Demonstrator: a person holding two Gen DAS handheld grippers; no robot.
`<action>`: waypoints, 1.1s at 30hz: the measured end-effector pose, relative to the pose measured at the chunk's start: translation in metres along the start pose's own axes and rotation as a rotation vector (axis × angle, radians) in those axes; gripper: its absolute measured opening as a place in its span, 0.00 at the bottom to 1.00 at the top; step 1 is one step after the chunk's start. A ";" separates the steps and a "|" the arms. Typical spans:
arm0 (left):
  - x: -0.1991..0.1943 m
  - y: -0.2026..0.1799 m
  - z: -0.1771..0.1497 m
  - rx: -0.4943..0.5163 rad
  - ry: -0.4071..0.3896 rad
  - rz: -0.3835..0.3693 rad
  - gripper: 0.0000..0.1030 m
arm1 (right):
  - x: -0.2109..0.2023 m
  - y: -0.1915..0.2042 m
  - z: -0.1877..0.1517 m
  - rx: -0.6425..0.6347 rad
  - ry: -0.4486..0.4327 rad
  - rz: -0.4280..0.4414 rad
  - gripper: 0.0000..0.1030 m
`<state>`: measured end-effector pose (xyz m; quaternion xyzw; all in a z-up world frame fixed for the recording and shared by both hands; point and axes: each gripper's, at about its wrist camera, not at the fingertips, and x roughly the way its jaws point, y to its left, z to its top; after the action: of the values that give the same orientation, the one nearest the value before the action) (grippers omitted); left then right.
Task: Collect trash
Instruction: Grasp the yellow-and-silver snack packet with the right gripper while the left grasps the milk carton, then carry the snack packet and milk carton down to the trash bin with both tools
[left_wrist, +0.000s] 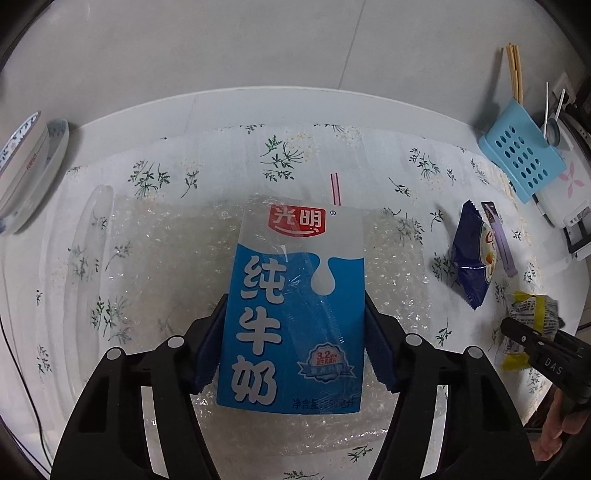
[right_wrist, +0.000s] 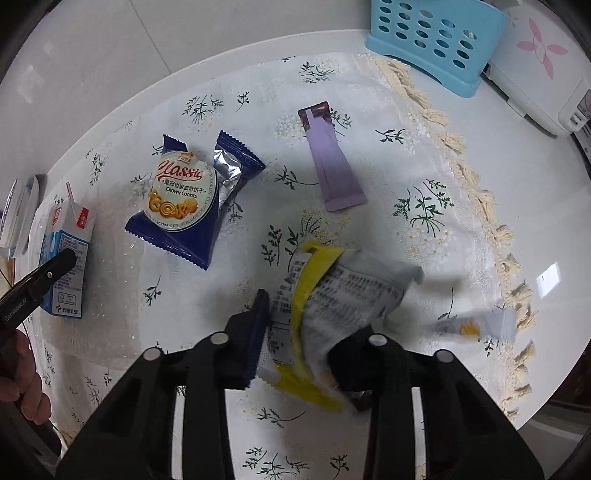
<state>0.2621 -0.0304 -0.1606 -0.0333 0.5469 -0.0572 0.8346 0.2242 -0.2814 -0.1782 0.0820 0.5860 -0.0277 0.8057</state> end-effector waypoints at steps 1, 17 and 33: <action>-0.001 -0.001 -0.001 0.006 -0.004 -0.001 0.62 | 0.000 -0.001 -0.001 0.003 0.001 0.003 0.26; -0.037 -0.005 -0.007 0.021 -0.056 -0.005 0.62 | -0.032 -0.001 -0.012 -0.016 -0.056 0.016 0.17; -0.100 -0.024 -0.062 0.052 -0.108 -0.013 0.62 | -0.096 0.012 -0.065 -0.091 -0.171 0.034 0.17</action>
<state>0.1646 -0.0409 -0.0912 -0.0184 0.4990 -0.0751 0.8632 0.1349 -0.2637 -0.1052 0.0527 0.5141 0.0055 0.8561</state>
